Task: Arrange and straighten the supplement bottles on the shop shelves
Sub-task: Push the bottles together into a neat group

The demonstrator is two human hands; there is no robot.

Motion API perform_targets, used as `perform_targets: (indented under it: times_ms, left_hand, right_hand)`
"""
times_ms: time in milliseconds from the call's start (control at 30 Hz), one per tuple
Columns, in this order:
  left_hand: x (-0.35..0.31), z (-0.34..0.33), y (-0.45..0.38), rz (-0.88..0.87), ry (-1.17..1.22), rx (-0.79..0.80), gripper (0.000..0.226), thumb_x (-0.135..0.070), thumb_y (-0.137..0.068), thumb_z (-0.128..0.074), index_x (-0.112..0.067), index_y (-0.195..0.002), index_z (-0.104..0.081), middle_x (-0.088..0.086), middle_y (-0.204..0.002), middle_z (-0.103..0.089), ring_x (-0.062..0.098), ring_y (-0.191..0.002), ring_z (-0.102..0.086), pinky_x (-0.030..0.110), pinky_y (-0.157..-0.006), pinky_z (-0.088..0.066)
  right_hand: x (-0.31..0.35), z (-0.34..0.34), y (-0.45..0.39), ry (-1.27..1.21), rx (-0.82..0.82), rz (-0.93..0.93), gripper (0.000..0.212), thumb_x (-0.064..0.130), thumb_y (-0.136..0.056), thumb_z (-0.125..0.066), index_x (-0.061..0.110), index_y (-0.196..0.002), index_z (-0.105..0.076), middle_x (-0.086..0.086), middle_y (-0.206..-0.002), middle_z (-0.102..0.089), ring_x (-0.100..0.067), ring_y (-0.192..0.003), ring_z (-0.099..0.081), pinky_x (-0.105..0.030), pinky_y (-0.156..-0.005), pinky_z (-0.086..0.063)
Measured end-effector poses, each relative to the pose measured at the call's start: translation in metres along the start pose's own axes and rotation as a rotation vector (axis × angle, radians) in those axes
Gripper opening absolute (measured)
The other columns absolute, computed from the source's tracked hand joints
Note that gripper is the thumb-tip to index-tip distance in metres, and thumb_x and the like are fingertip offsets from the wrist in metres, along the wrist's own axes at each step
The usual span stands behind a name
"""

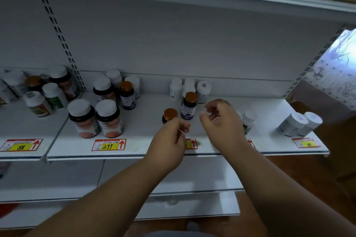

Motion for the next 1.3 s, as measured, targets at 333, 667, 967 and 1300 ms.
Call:
perform_targets:
  times_ms: [333,667,967,1300]
  left_hand:
    - [-0.014,-0.011,-0.026,0.083,0.022,-0.185,0.032,-0.009,-0.091,-0.052,-0.039,-0.092,-0.059,-0.023,-0.096,-0.06,-0.007,-0.089,-0.057,0.0,-0.072,-0.04]
    - [-0.003,-0.002,-0.01,0.177,0.043,-0.353,0.029,-0.008,-0.089,-0.054,-0.036,-0.089,-0.063,-0.026,-0.09,-0.065,-0.004,-0.085,-0.062,0.01,-0.072,-0.047]
    - [0.001,0.003,0.004,0.161,-0.142,-0.345,0.019,-0.021,-0.088,-0.061,-0.036,-0.097,-0.057,-0.019,-0.093,-0.063,-0.003,-0.082,-0.059,0.008,-0.065,-0.043]
    - [0.006,0.015,0.023,0.116,-0.233,-0.189,0.024,-0.029,-0.087,-0.063,-0.034,-0.11,-0.056,-0.018,-0.099,-0.058,-0.007,-0.085,-0.055,0.005,-0.065,-0.038]
  right_hand:
    - [-0.031,-0.067,-0.069,0.167,0.439,0.052,0.045,0.035,-0.092,-0.058,0.031,-0.135,-0.046,-0.009,-0.135,-0.043,-0.032,-0.109,-0.054,-0.033,-0.09,-0.045]
    - [-0.033,-0.081,-0.08,0.152,0.318,0.191,0.026,0.033,-0.088,-0.064,0.017,-0.1,-0.048,-0.007,-0.101,-0.057,-0.029,-0.091,-0.056,-0.034,-0.068,-0.044]
    - [-0.034,-0.044,-0.071,-0.041,0.227,0.007,0.017,0.051,-0.078,-0.057,0.038,-0.087,-0.052,0.017,-0.089,-0.056,0.0,-0.07,-0.053,-0.018,-0.053,-0.034]
    - [-0.014,-0.038,-0.035,-0.073,0.263,0.006,0.03,0.034,-0.083,-0.068,0.024,-0.111,-0.063,-0.002,-0.104,-0.063,-0.018,-0.091,-0.06,-0.032,-0.079,-0.051]
Point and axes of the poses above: each hand's wrist, its own y-axis away from the middle knuckle, its own z-axis out of the back of the hand, x = y × z, the point moved 9 cm from there along -y, towards the middle knuckle
